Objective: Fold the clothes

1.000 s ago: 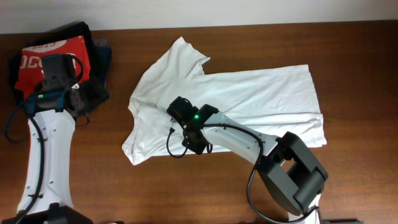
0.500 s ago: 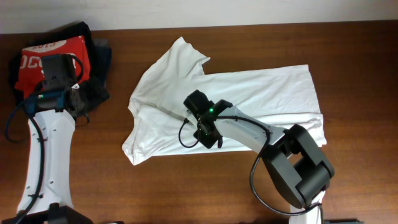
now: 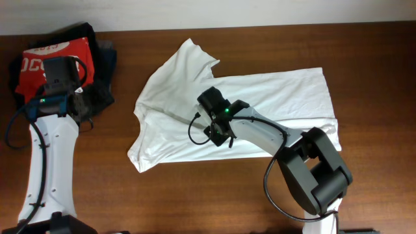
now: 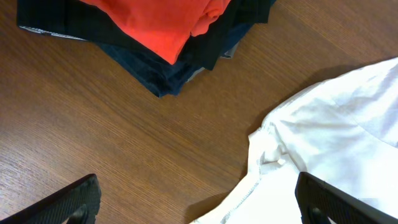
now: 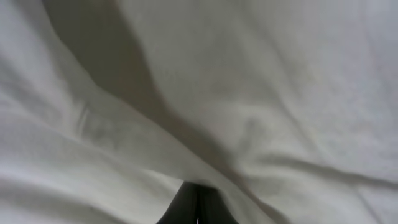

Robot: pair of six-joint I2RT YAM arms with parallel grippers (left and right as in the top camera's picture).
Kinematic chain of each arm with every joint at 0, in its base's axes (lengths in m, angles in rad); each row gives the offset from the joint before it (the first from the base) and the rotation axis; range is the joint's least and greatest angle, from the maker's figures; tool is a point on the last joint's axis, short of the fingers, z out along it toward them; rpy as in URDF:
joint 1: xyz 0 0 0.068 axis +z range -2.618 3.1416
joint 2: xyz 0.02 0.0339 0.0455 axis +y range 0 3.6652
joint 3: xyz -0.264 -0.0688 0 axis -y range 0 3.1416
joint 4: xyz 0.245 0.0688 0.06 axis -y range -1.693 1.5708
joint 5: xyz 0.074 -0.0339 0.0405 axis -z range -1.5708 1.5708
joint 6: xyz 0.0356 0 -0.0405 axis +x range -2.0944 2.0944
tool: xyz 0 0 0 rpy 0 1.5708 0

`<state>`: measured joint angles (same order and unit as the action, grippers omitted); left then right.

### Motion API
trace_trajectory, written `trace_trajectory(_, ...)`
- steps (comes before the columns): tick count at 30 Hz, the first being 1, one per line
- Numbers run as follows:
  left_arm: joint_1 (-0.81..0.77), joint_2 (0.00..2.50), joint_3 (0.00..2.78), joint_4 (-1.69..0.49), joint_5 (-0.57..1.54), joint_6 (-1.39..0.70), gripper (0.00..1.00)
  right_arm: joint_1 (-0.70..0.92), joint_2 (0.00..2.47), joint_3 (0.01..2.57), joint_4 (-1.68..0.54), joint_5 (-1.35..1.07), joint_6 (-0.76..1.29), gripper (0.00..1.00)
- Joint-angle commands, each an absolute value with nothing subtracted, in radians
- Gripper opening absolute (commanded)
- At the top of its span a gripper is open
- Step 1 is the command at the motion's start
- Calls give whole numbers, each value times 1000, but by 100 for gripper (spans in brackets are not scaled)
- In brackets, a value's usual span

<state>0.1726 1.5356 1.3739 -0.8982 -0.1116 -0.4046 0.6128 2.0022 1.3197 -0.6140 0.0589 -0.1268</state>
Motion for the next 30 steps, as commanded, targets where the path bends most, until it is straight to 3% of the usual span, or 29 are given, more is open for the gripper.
trace_trajectory(1,173,1539,1375,-899,-109,-407,99,606,2006,1312,-594,65,-114,5)
trace_trajectory(7,173,1539,1375,-899,-109,-407,99,604,2006,1312,-548,124,-113,5)
trace_trajectory(11,173,1539,1375,-899,-109,-407,99,559,2006,1317,-430,123,86,5)
trace_trajectory(18,173,1539,1375,-899,-109,-407,99,516,1933,1419,-767,-196,94,4)
trace_trajectory(30,173,1539,1375,-899,-109,-407,99,514,2003,1266,-689,39,62,4)
